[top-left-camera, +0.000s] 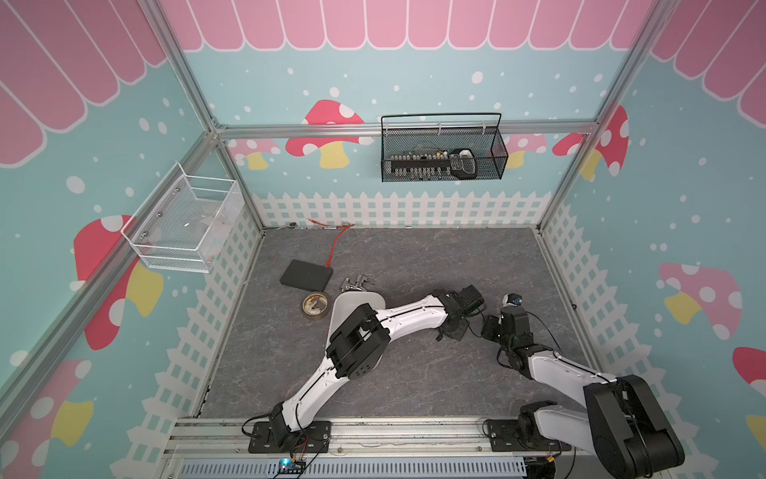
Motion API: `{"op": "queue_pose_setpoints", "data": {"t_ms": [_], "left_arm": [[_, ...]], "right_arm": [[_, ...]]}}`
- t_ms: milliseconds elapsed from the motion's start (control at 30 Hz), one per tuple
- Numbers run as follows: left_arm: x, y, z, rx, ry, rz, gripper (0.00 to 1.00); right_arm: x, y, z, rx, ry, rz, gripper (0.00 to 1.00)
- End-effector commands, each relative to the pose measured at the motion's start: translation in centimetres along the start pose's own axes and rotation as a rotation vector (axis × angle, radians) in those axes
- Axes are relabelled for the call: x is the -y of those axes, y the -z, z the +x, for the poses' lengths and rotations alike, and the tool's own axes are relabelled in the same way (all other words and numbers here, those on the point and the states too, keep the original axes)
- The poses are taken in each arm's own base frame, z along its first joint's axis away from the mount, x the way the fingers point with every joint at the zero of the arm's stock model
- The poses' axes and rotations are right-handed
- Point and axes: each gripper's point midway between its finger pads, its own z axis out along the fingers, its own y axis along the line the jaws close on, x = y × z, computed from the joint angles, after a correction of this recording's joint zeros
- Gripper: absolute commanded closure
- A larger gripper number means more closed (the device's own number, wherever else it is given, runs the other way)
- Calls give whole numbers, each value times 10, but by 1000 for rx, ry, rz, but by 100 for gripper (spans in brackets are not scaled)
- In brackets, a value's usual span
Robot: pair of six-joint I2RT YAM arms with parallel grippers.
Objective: Put the screws on the desktop into the storage box
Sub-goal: Pick up the screw from the center of the board.
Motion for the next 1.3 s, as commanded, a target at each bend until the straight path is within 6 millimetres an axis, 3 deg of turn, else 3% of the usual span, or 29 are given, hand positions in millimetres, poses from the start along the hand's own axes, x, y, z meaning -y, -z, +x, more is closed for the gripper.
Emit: {"op": "queue_pose_setpoints", "data": {"t_ms": [0,200,467,667,867,1067,1267], "left_arm": [[-24,-35,61,-202,-15,-74,82],[-26,-25,65,-200,-17,-76,82],[-26,-32,69,-218,-21,-74,83],[-26,-40,69,-220,-20,-82,91],[-26,-33,60,-189,-16,-88,100],[-26,-10,39,-106,-3,-89,100],[-23,46,-3,77,29,-63,100]], "right_arm": [[-3,-1,-10,23,4,-5,48],[-3,-1,-10,22,6,-5,48],[-3,-1,-10,22,6,-7,48],[-3,-1,-10,20,7,-7,48],[-4,-2,-10,20,6,-8,48],[-3,-1,-10,19,6,-8,48],[-4,-2,-10,18,8,-7,48]]}}
